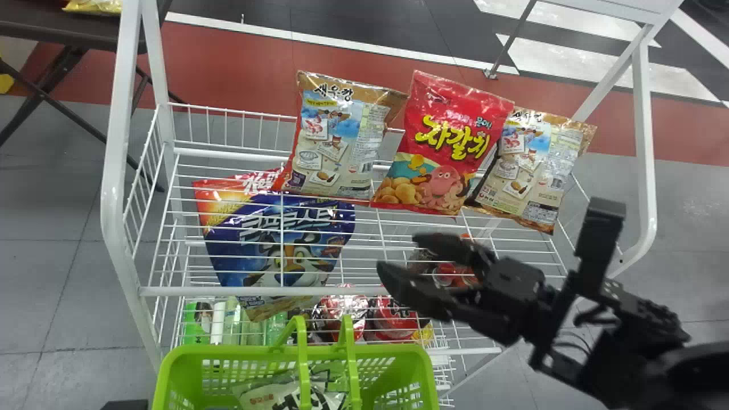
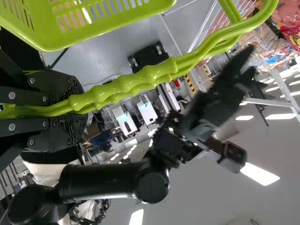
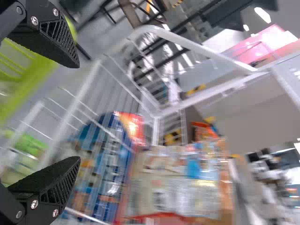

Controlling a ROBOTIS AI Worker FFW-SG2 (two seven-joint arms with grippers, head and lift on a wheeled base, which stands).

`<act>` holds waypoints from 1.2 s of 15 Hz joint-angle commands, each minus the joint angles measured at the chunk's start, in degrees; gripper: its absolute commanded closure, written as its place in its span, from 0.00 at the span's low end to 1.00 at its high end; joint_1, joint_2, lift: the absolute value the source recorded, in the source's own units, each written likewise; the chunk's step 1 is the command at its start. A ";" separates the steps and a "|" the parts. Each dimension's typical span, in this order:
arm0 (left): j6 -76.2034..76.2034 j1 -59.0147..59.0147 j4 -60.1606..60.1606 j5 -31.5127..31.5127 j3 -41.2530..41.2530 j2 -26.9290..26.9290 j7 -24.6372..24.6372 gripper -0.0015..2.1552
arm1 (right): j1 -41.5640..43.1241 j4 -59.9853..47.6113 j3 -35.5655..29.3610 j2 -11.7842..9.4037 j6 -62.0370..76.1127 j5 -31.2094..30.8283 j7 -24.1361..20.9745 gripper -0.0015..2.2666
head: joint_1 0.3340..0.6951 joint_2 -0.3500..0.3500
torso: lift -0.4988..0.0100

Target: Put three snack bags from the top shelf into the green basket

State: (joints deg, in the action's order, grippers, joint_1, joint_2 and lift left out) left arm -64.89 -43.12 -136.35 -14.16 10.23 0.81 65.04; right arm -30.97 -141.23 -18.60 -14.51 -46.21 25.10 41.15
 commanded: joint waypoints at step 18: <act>-3.63 4.45 2.94 -0.34 0.23 0.69 0.18 0.79 | 26.31 37.08 25.10 6.25 31.13 -19.92 -28.58 0.07 | 1.00 0.00 | 0.89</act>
State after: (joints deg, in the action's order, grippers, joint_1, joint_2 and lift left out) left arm -68.02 -39.17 -133.48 -14.28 10.58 1.38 65.25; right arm -6.64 -106.70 6.03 -8.65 -14.94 5.19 11.78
